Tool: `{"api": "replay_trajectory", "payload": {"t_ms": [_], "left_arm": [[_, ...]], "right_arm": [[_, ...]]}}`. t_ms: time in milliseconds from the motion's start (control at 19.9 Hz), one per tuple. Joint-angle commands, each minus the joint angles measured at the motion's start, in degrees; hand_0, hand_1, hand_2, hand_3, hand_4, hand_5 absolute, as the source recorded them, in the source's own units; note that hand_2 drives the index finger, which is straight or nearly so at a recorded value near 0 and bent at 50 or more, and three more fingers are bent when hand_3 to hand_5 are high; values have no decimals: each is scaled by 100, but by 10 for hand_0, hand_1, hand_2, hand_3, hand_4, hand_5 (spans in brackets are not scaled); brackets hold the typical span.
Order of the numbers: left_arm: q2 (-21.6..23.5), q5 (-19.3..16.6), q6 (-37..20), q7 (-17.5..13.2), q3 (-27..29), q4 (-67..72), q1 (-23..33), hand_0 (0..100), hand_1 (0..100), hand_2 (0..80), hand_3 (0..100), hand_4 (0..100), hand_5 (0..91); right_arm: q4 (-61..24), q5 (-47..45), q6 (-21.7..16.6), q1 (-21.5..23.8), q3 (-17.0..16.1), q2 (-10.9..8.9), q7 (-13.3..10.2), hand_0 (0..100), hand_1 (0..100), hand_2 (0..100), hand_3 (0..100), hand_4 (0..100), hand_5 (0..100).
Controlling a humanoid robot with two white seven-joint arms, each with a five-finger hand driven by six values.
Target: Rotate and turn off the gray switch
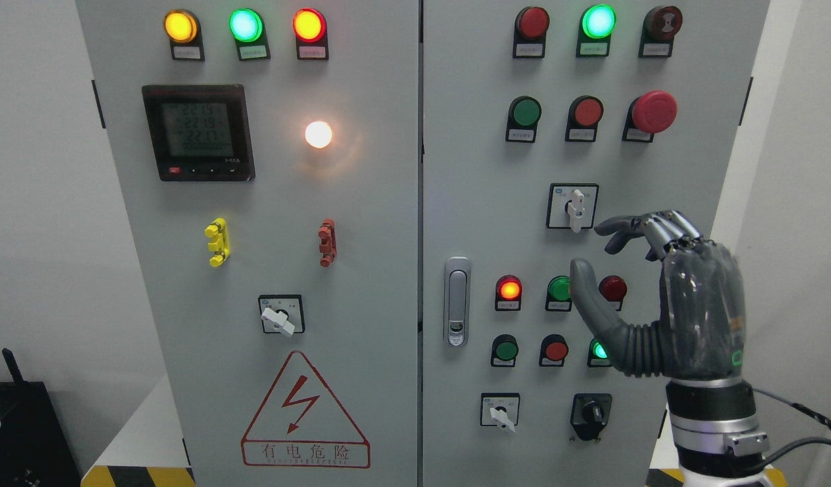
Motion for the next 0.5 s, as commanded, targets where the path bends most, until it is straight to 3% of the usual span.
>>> {"api": "replay_trajectory", "payload": {"t_ms": [0,151,301,452], "left_arm": [[0,-44,4,0,176,132,-2,120,389,0,0,0,0],[0,-44,-4,0,185,132,-2,120,389,0,0,0,0],[0,-44,4,0,185,132,-2,120,389,0,0,0,0],[0,-44,4,0,185,132,-2,120,389,0,0,0,0]], "right_arm": [[-444,-4,-225,552,-423,-100,78,292,163,68,31,0,0],[-444,-4,-225,552,-467,-187,87,185,186,0,0,0,0],[-444,-4,-216,552,-554,-205,96,148,206,0,0,0,0],[-444,-4,-216,534,-642,-223,298,136,235,0,0,0,0]]}}
